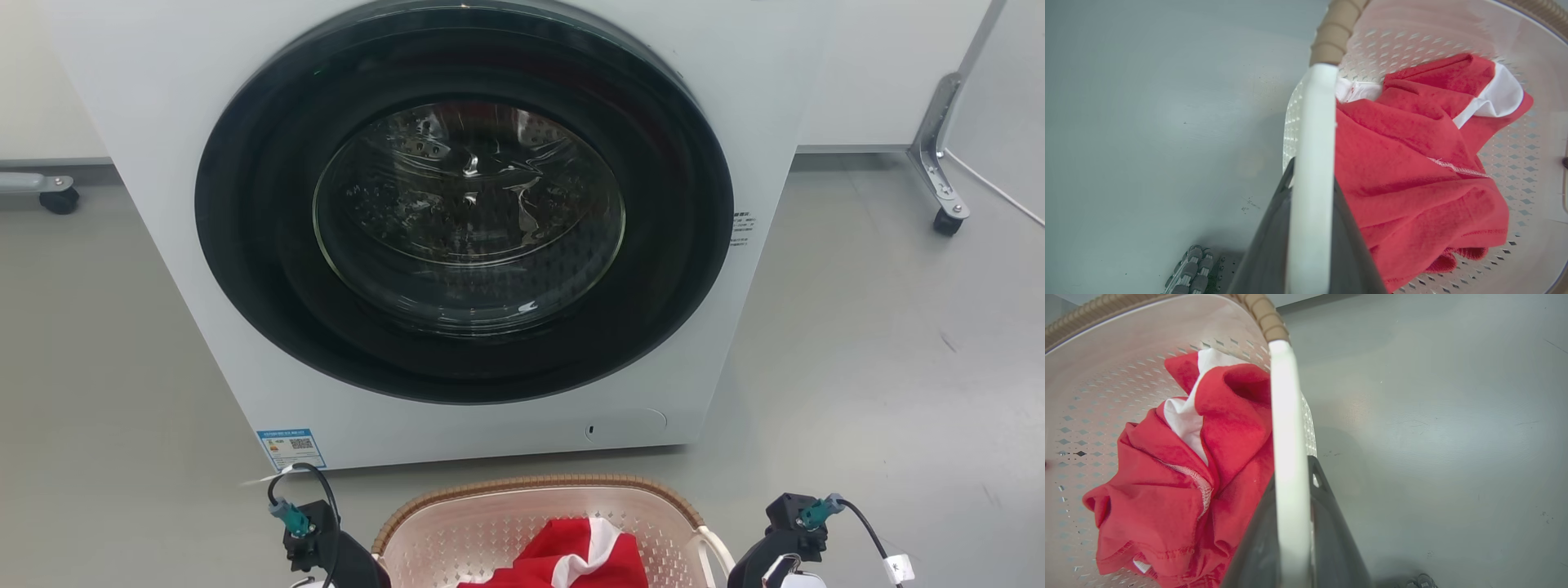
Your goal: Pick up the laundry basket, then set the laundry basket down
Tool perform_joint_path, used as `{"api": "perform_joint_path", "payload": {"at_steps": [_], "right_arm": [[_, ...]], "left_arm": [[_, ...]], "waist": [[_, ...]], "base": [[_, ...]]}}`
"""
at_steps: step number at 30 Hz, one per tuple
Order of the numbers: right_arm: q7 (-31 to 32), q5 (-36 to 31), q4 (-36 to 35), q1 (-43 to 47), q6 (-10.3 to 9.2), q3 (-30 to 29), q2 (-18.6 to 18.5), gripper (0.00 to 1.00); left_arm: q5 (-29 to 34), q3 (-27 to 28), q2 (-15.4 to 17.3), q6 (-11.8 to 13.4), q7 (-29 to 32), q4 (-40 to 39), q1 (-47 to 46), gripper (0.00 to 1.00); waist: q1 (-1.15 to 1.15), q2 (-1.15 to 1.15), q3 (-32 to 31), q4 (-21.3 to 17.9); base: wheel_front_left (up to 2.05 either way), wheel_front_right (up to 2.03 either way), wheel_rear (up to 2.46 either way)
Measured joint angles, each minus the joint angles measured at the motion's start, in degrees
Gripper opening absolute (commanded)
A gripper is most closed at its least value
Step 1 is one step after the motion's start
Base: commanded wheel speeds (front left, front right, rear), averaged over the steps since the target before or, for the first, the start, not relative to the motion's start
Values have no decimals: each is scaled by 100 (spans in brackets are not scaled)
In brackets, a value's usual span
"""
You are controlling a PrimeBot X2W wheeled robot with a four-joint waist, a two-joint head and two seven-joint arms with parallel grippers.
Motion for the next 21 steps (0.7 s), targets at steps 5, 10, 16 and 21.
{"api": "perform_joint_path", "payload": {"at_steps": [5, 10, 16, 21], "right_arm": [[7, 93, -21, 1, -3, 3, -9, 0], [51, 136, -42, 5, -4, 30, -15, 0], [71, 198, -73, 8, -4, 85, -33, 0], [102, 299, -87, 8, -4, 101, -49, 0]], "left_arm": [[-2, 2, 1, 0, 0, 0, 1, 0], [-2, 1, 1, 5, 1, 1, 1, 0], [-2, -1, 2, 7, 0, 1, 1, 0], [-2, -4, 1, 7, 0, 1, 1, 0]], "waist": [[0, 0, -5, -1], [0, 0, -7, 2], [0, 0, 2, 4], [0, 0, 6, 3]], "base": [[0, 0, 0], [0, 0, 0], [0, 0, 0], [0, 0, 0]]}}
